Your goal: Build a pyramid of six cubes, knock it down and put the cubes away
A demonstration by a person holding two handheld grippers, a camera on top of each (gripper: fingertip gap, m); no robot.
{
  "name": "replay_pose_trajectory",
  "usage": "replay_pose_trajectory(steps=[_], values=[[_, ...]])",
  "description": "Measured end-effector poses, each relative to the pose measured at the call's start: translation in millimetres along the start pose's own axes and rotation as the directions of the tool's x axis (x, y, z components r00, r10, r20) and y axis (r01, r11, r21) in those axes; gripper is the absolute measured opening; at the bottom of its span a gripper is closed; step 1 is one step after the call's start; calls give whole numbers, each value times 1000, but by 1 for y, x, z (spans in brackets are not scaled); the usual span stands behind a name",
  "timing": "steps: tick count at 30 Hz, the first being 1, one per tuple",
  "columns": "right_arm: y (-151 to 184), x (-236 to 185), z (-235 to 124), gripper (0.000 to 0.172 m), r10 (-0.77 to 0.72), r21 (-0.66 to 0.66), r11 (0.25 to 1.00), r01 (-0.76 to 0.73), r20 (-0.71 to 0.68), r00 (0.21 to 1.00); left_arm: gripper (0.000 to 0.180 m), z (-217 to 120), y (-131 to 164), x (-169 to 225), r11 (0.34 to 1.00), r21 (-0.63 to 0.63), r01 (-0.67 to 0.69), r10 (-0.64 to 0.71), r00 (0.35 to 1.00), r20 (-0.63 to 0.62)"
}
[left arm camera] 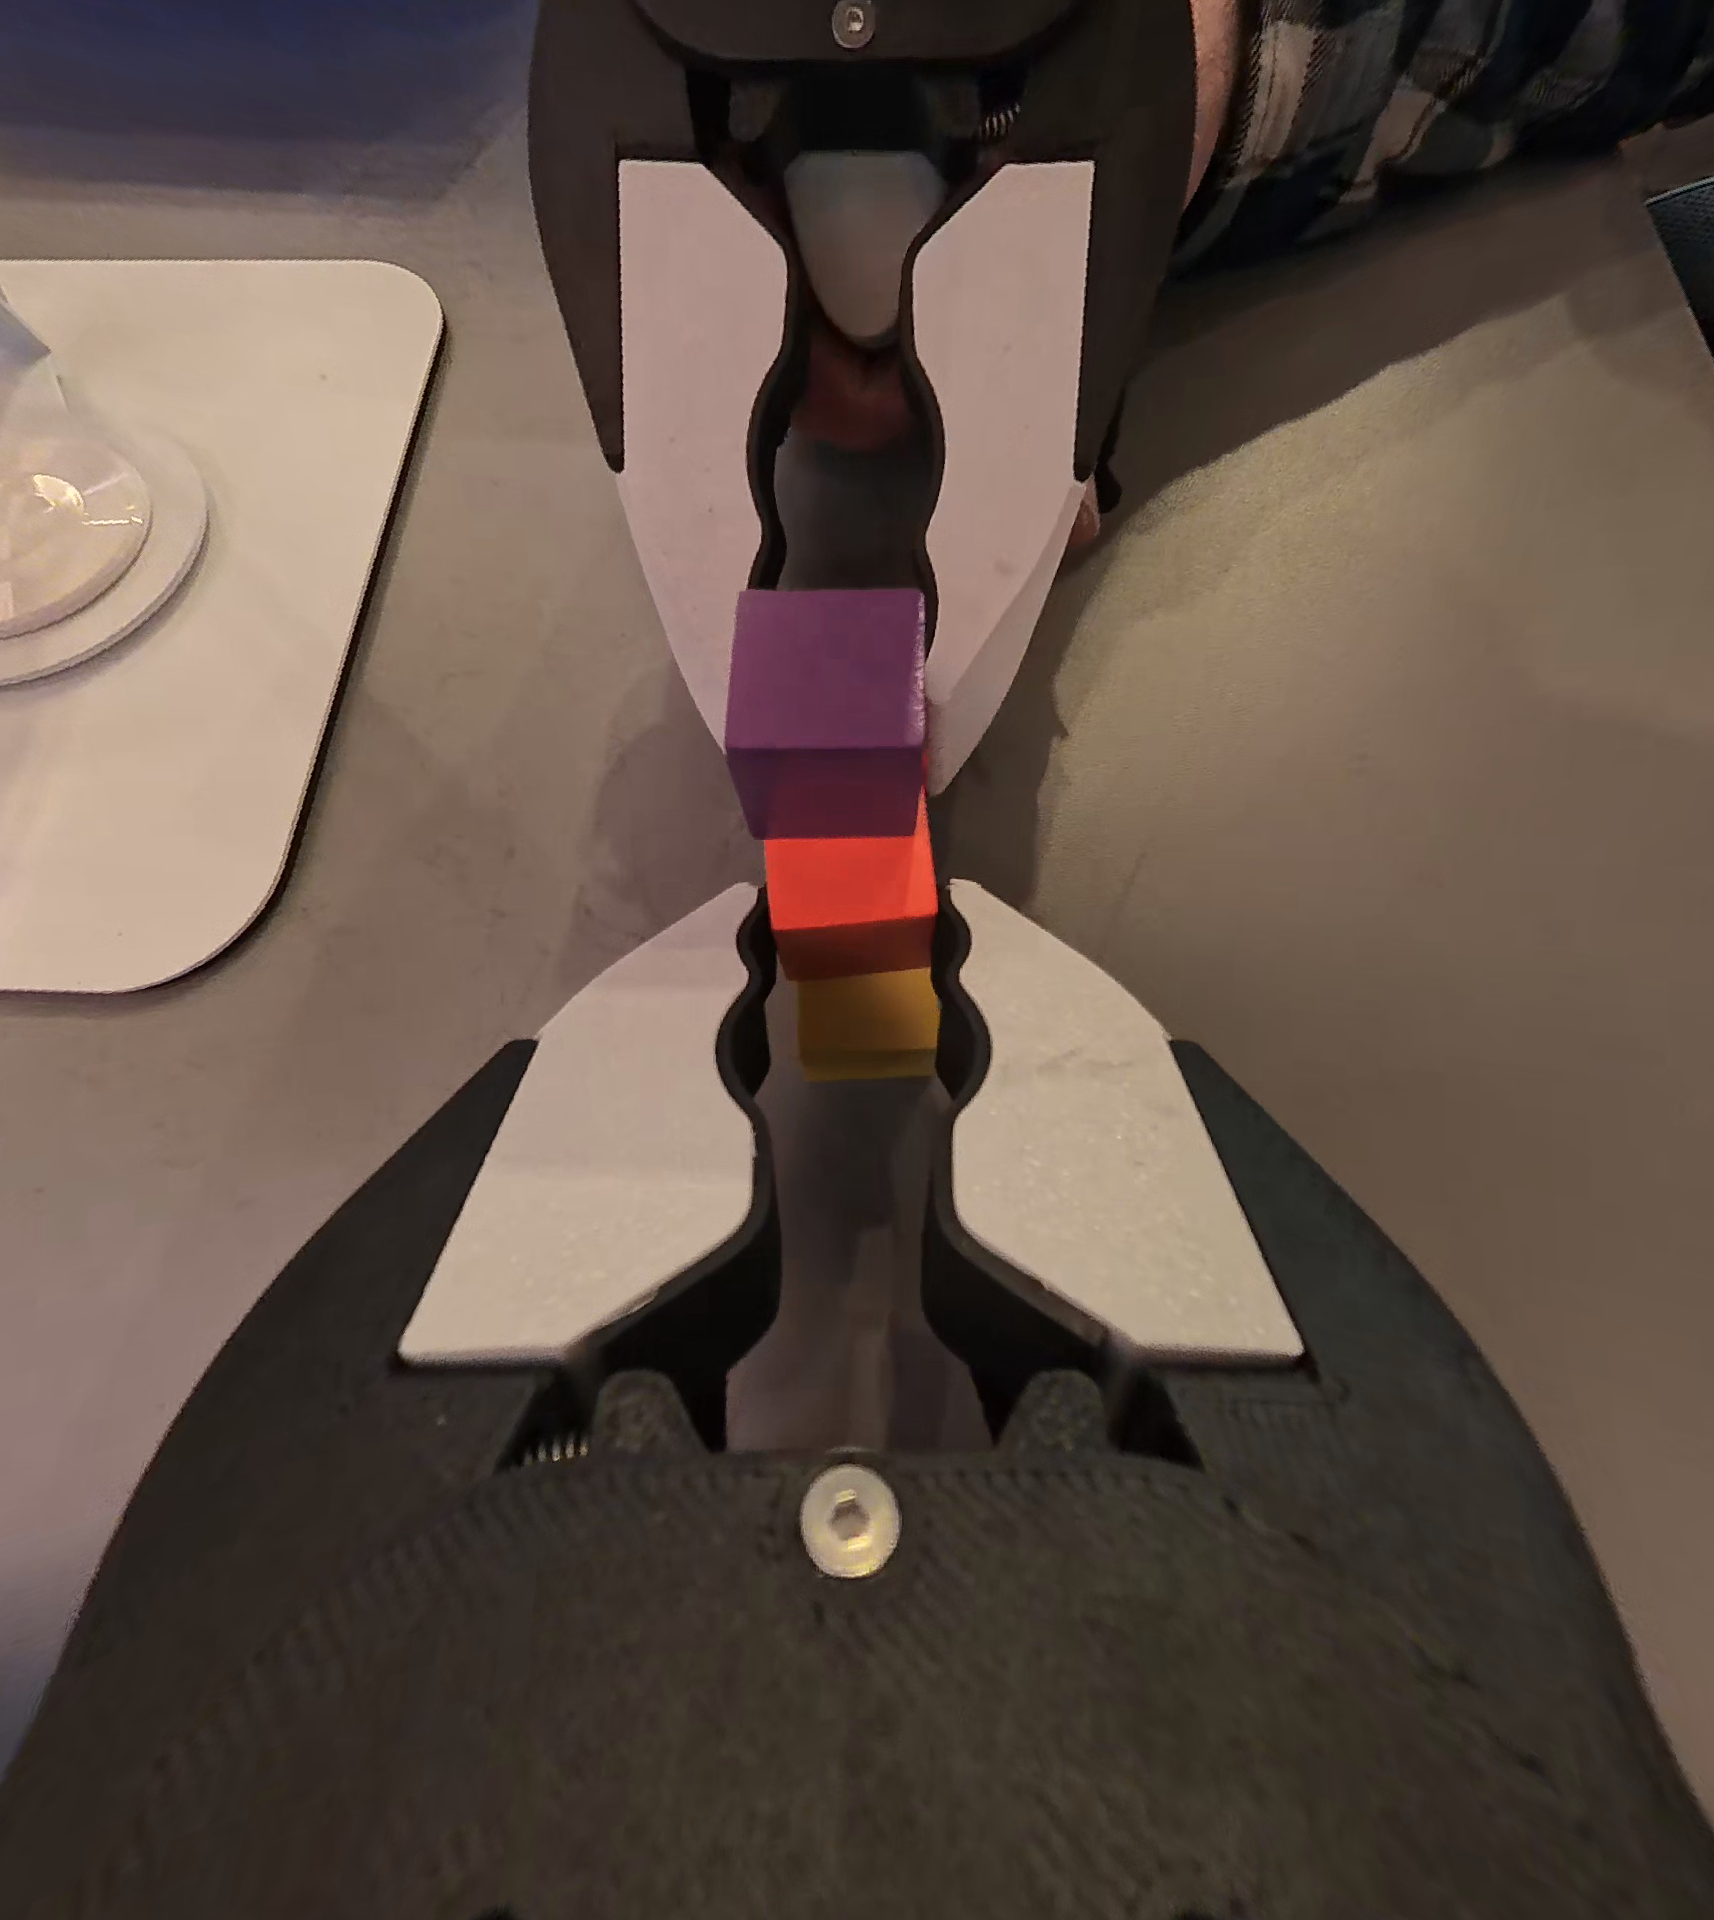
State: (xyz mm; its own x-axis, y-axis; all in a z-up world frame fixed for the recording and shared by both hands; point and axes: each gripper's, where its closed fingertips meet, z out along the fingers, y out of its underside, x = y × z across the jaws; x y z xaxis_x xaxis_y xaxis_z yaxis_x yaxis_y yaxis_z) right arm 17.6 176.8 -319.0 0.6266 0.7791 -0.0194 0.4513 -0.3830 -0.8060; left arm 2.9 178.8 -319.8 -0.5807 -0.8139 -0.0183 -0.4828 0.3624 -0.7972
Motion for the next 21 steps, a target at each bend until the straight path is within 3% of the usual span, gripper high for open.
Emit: replay_pose_trajectory(steps=[5, 13, 17, 21], values=[[-2, -2, -3, 39, 14, 24, 1000, -14, 6, 1000, 44, -2, -1, 4, 1000, -10, -10, 10, 1000, -4], [4, 1, -7, 51, 31, 11, 999, -31, -7, 999, 53, 2, -1, 2, 999, -35, -21, 22, 999, 29], [15, 0, -5, 50, 38, -48, 998, -38, -13, 999, 53, 5, 10, -1, 997, -80, -12, 14, 999, 30], [24, 0, -1, 40, 16, -113, 993, -17, -12, 1000, 40, 8, 13, 0, 995, -102, -17, 19, 1000, 19]])
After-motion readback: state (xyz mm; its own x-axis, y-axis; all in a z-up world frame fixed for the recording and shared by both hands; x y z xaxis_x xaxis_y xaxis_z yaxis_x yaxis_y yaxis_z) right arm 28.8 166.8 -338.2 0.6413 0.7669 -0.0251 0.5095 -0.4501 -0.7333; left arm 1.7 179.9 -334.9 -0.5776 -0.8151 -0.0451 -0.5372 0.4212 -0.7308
